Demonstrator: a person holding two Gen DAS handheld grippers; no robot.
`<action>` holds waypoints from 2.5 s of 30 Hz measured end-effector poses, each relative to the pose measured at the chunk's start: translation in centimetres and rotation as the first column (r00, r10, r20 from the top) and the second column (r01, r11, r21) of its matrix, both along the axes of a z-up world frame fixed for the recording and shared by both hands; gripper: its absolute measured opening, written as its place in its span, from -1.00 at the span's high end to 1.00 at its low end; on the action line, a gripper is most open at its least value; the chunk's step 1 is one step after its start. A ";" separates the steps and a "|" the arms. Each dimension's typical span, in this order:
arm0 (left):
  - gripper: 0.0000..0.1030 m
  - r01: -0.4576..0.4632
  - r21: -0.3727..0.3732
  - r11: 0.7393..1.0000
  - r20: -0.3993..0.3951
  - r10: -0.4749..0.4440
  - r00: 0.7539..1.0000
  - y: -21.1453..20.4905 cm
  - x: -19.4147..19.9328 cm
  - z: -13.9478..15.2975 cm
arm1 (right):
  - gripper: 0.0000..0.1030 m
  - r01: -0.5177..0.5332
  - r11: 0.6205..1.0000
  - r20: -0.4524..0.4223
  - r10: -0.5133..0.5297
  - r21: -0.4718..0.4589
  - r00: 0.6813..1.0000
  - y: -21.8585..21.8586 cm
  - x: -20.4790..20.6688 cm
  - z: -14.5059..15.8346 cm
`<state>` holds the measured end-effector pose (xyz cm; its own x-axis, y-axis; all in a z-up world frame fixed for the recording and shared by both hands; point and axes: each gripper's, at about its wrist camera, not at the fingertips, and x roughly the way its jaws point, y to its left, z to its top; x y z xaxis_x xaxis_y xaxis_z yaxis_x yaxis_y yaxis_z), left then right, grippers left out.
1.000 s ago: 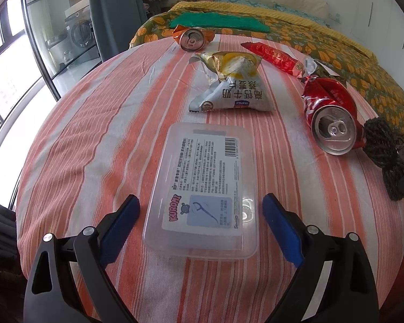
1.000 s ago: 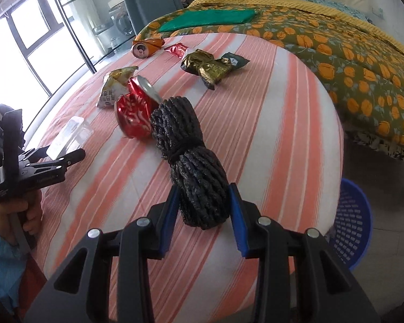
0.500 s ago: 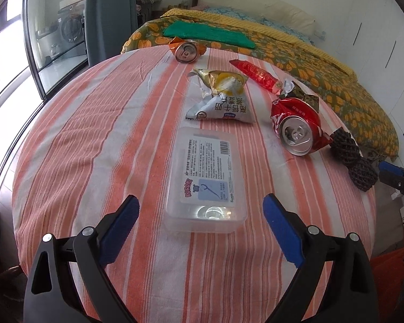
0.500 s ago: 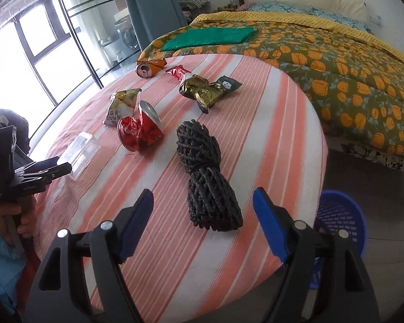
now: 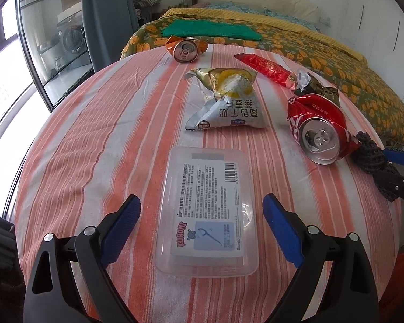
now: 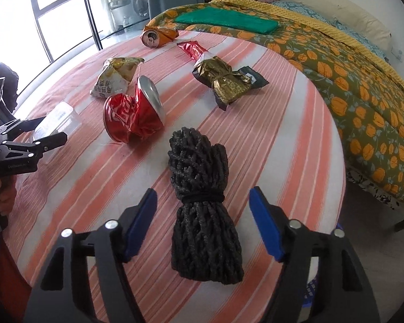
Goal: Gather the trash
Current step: 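Carry the plastic box and rope bundle over the blue wastebasket with both tools, then open both tools to drop the box and rope into the basket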
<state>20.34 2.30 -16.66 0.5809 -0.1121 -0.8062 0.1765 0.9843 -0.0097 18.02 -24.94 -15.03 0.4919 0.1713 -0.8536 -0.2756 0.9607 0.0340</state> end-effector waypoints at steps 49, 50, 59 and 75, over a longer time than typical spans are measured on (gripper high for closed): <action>-0.19 0.348 -0.271 0.897 0.019 -0.357 0.934 -26.3 -7.7 5.4 | 0.34 0.456 0.873 0.050 -0.471 0.173 0.881 -27.9 -6.5 -1.2; -0.19 0.363 -0.271 0.891 0.009 -0.375 0.927 -28.0 -7.9 5.1 | 0.34 0.473 0.864 0.032 -0.485 0.170 0.874 -28.9 -6.7 -2.5; -0.20 0.459 -0.208 0.864 -0.080 -0.482 0.872 -40.5 -8.1 -1.3 | 0.34 0.521 0.834 -0.053 -0.521 0.180 0.852 -33.8 -6.9 -6.7; -0.20 0.428 -0.120 0.896 -0.192 -0.444 0.875 -47.4 -4.1 -11.6 | 0.34 0.556 0.792 -0.172 -0.529 0.250 0.831 -36.7 -4.3 -10.7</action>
